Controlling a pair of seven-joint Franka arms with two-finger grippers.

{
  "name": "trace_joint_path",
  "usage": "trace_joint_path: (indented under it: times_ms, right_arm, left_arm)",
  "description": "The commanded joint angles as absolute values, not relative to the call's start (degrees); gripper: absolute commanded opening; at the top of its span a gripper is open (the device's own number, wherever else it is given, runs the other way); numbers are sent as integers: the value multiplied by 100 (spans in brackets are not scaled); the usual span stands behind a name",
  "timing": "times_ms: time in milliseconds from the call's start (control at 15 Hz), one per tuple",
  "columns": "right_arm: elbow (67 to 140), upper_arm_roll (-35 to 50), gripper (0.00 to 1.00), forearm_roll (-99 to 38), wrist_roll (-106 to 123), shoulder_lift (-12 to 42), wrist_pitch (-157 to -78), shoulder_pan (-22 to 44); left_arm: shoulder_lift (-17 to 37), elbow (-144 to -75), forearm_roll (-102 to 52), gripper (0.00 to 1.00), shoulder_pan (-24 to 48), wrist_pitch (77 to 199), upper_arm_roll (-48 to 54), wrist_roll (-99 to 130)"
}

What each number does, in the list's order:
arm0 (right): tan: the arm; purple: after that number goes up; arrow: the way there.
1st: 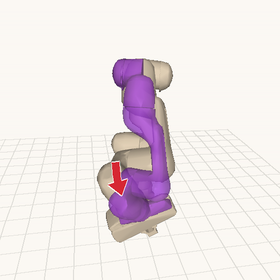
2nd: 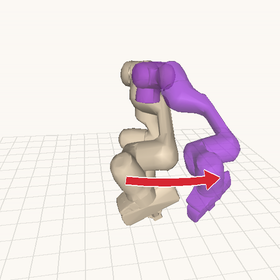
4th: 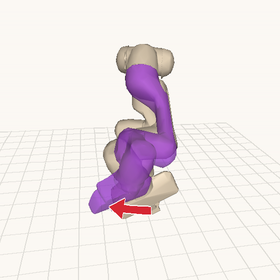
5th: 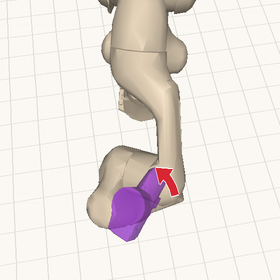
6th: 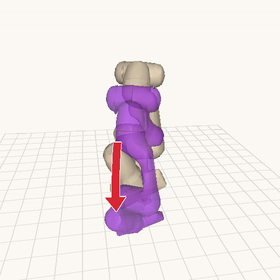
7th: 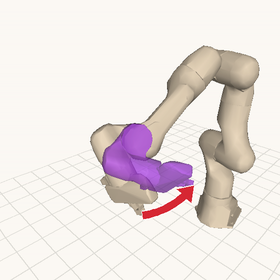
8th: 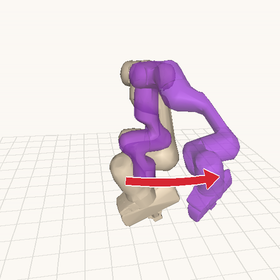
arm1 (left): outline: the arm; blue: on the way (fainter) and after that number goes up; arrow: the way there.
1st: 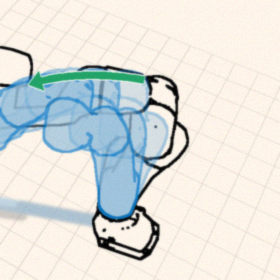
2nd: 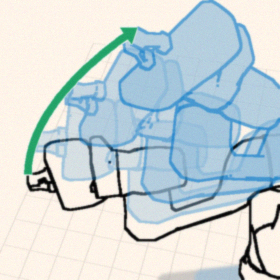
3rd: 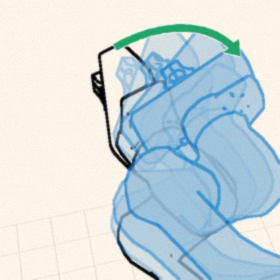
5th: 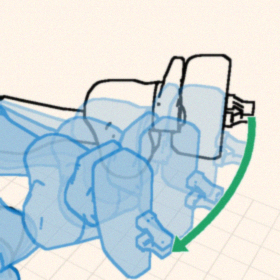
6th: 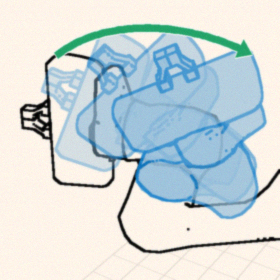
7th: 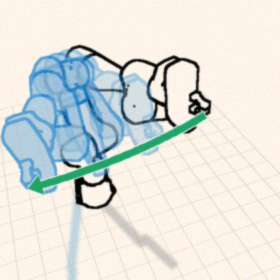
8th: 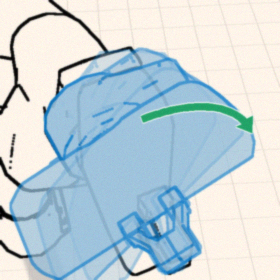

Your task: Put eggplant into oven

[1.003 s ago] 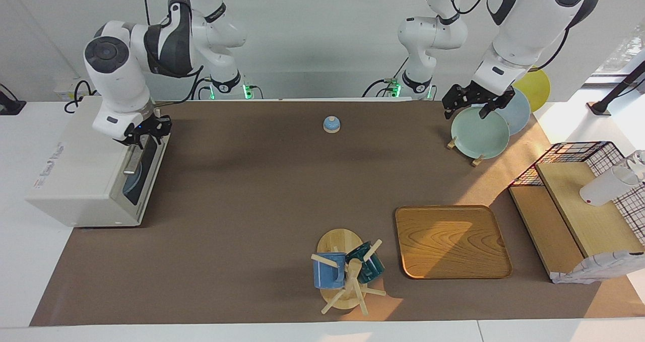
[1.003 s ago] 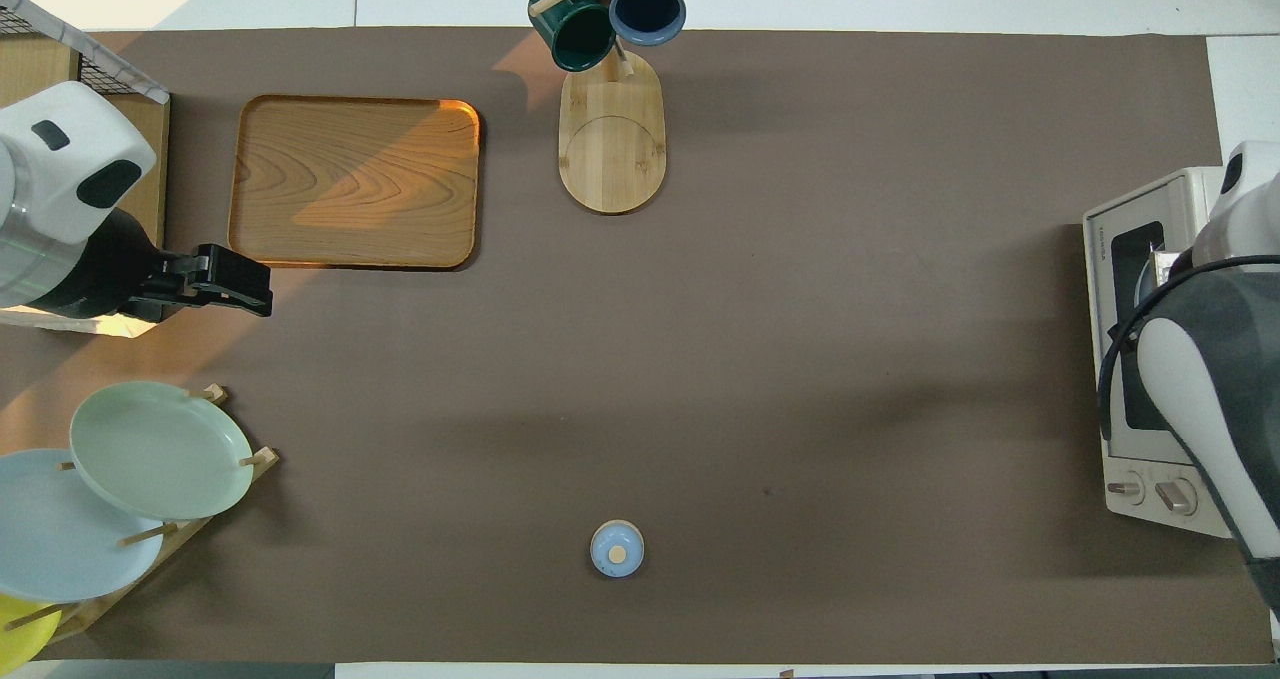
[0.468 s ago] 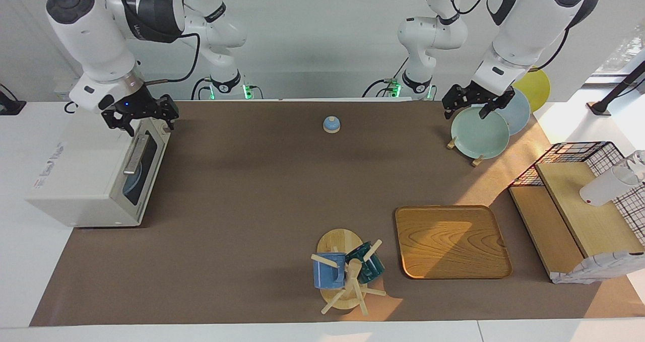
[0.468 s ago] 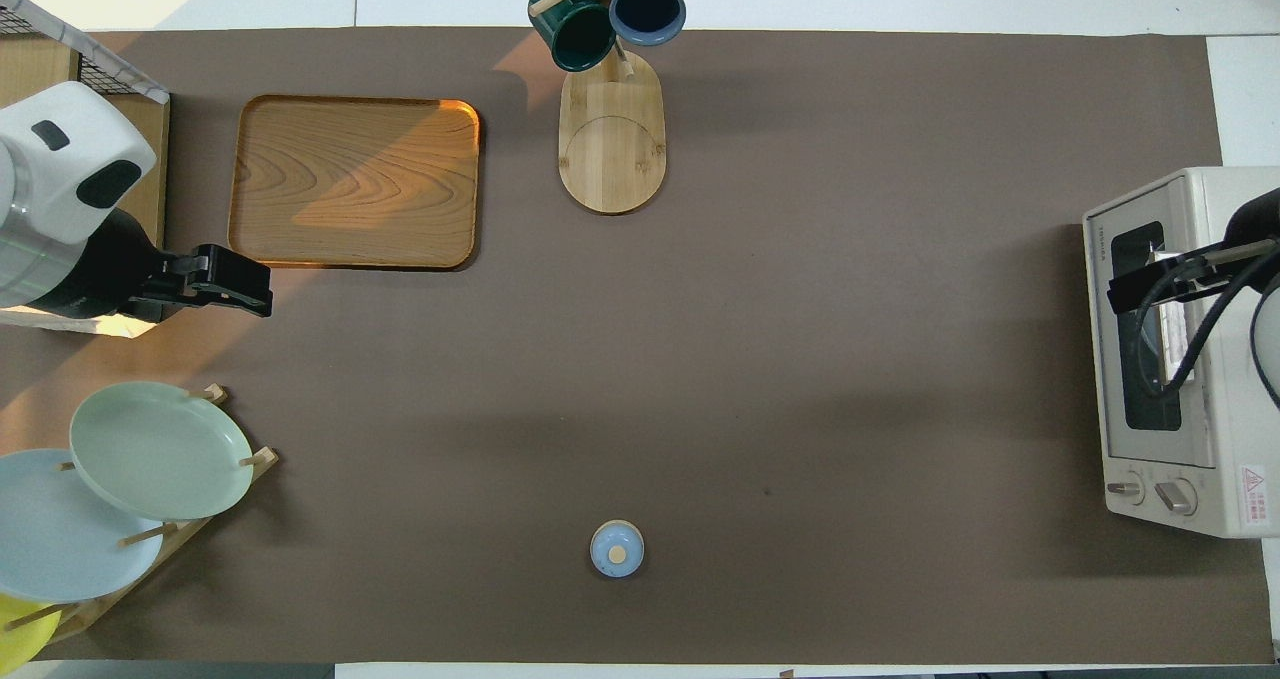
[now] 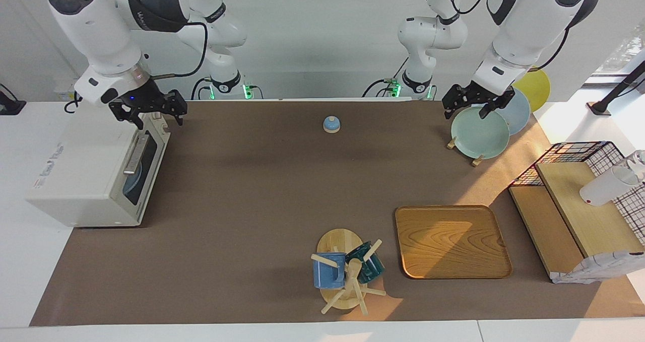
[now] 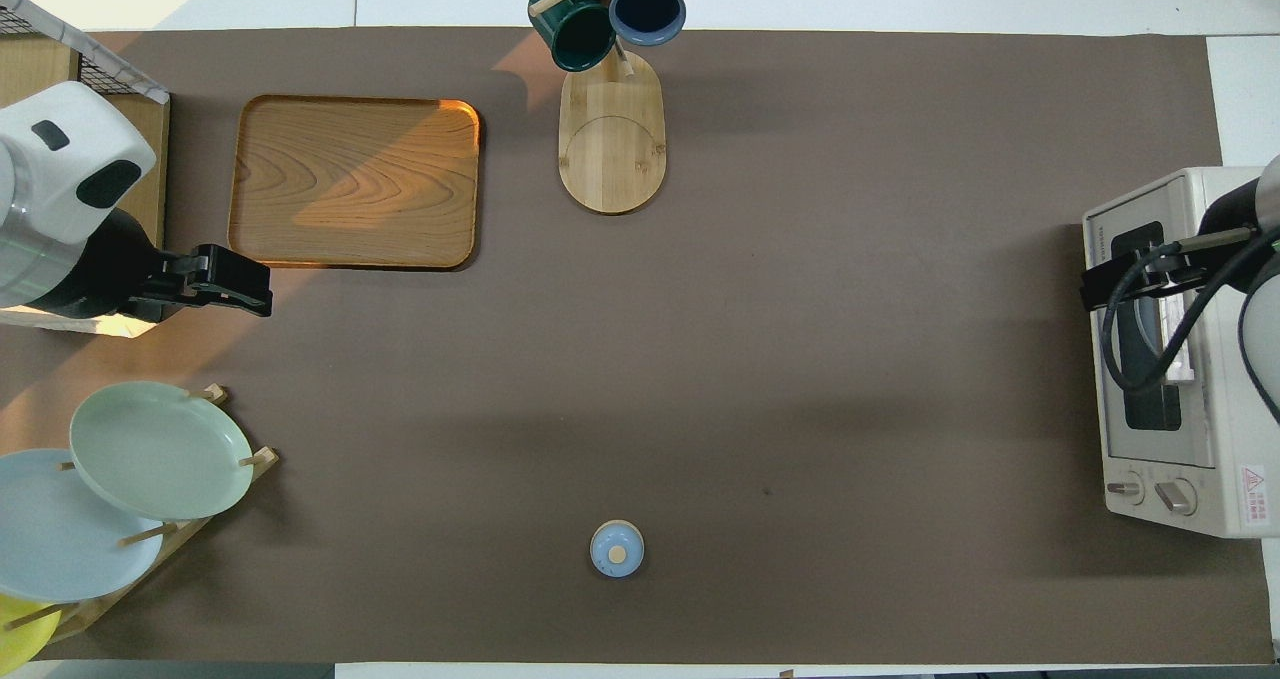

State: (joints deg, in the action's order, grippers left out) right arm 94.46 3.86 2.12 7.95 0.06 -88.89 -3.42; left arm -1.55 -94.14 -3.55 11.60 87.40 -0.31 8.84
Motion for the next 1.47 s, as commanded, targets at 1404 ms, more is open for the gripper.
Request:
trace_joint_path:
  times_ms: [1404]
  right_arm:
    - [8886, -9, 100, 97, 721, 220, -8561, -325]
  left_arm:
    - [-167, -9422, -255, 100, 1099, 8736, 9, 835]
